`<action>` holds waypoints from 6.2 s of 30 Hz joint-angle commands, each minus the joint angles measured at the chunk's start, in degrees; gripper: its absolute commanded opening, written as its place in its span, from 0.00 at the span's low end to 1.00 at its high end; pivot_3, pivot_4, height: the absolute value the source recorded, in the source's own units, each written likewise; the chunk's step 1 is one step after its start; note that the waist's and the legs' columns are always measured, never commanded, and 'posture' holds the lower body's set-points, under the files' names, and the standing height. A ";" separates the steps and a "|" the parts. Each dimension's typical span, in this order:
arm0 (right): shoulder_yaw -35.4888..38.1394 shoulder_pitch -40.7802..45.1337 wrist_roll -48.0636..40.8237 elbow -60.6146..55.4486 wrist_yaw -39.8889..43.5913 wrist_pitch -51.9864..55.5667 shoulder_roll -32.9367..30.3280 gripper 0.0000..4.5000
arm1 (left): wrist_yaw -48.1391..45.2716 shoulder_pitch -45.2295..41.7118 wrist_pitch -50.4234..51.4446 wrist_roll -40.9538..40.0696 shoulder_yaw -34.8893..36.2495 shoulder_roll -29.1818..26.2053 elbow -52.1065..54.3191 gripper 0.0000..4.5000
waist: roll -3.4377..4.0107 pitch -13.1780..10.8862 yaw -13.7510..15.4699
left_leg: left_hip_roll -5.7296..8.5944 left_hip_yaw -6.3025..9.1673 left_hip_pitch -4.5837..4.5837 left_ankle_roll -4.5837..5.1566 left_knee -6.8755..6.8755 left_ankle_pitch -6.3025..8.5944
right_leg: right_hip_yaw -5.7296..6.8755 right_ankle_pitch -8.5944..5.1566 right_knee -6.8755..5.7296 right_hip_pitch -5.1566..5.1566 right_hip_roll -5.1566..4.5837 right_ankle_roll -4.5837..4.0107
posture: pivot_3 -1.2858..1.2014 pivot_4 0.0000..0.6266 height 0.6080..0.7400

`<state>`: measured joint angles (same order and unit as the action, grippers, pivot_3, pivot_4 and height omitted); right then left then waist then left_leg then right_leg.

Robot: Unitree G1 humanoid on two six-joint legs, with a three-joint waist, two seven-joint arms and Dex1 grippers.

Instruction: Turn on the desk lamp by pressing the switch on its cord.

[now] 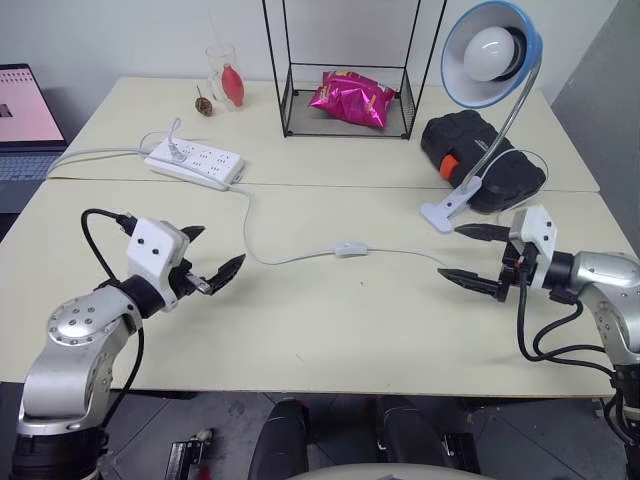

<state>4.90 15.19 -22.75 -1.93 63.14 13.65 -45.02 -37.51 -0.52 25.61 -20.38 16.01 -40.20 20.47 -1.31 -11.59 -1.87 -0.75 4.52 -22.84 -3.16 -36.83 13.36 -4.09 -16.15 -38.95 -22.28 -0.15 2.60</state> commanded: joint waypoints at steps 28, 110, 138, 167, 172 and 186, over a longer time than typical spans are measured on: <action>0.06 -0.18 -0.71 -10.74 -4.45 6.71 0.14 1.00 | -10.16 -11.82 1.43 -4.27 -10.43 3.10 -4.99 0.99 | 0.00 0.00 0.08 | 0.04 0.03 -0.03 0.00 -0.03 0.00 | 0.02 0.01 -0.01 0.01 0.00 0.01 | 0.52 0.24 1.00; 6.17 3.04 -58.24 -18.76 -85.84 35.74 48.01 1.00 | -14.39 -33.75 -2.67 4.38 -23.61 21.44 -22.54 0.24 | -0.01 0.04 -0.55 | 0.02 0.11 -0.16 0.02 0.06 -0.01 | -0.01 0.19 0.01 -0.09 0.15 -0.09 | 0.52 0.24 1.00; 3.39 2.99 -61.77 -15.93 -87.03 33.11 45.80 0.50 | -14.47 -32.95 -2.62 4.34 -24.63 20.71 -20.84 0.24 | -0.01 0.04 -0.74 | 0.00 0.11 -0.17 0.02 0.12 -0.01 | -0.02 0.03 0.03 -0.12 0.17 0.07 | 0.52 0.24 1.00; 2.47 1.81 -65.02 -17.38 -85.70 32.09 43.98 0.52 | -13.83 -32.97 -3.19 4.57 -24.91 20.74 -21.10 0.24 | -0.01 0.03 -0.86 | -0.01 0.10 -0.20 0.03 0.25 -0.01 | -0.03 -0.02 0.05 -0.23 0.17 0.02 | 0.52 0.24 1.00; 2.54 2.08 -65.12 -16.73 -86.39 31.34 44.05 0.52 | -13.66 -33.01 -3.29 4.61 -25.02 21.03 -21.26 0.24 | -0.01 0.03 -0.86 | -0.01 0.09 -0.21 0.03 0.28 -0.01 | -0.04 -0.02 0.06 -0.26 0.17 0.02 | 0.52 0.24 1.00; 2.25 2.50 -64.36 -15.26 -86.29 29.77 44.40 0.52 | -13.73 -32.89 -3.34 4.61 -25.16 20.87 -21.16 0.24 | -0.01 0.03 -0.86 | -0.01 0.08 -0.24 0.03 0.42 -0.01 | -0.04 -0.04 0.06 -0.37 0.18 -0.02 | 0.52 0.24 1.00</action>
<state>7.26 16.90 -86.52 -16.01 -23.70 44.26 -0.85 -50.94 -33.02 23.33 -15.48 -8.95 -19.35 -2.67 -1.31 -11.56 -2.73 -0.77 4.60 -23.08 -3.13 -36.41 13.35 -4.13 -16.18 -38.90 -22.65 0.02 2.58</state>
